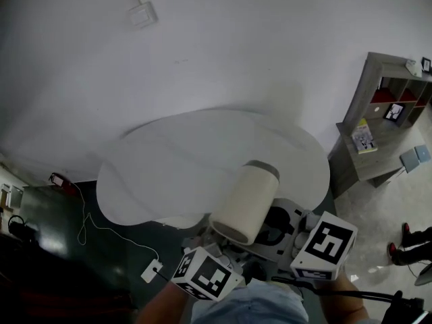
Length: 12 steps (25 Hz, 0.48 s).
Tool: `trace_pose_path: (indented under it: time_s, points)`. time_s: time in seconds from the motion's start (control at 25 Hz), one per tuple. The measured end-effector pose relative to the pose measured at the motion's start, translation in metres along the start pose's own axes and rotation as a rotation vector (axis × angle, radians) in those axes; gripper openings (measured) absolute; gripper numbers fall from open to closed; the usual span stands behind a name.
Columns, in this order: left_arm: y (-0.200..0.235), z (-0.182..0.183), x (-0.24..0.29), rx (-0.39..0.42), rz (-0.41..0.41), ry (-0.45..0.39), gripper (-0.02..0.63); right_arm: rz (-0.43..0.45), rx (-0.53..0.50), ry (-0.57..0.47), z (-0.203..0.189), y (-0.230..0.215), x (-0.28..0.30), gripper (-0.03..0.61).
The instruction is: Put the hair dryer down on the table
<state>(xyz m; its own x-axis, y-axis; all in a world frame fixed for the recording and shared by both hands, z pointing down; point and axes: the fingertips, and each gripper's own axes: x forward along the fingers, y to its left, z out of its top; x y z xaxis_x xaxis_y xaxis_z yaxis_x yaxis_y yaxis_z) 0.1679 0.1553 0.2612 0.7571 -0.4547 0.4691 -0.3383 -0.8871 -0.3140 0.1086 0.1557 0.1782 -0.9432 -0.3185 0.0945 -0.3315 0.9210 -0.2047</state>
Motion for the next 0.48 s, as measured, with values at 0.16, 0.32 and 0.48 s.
trace_pose_path:
  time_s: [0.16,0.32,0.48]
  points:
    - [0.027,-0.011,0.001,-0.016,0.033,0.004,0.210,0.033,-0.014,0.017,0.003,-0.016,0.022,0.227]
    - [0.059,-0.031,0.001,-0.043,0.046,-0.004,0.211,0.041,-0.024,0.042,0.001,-0.039,0.054,0.227]
    - [0.097,-0.060,0.006,-0.082,0.033,-0.013,0.211,0.032,-0.004,0.075,-0.004,-0.071,0.094,0.227]
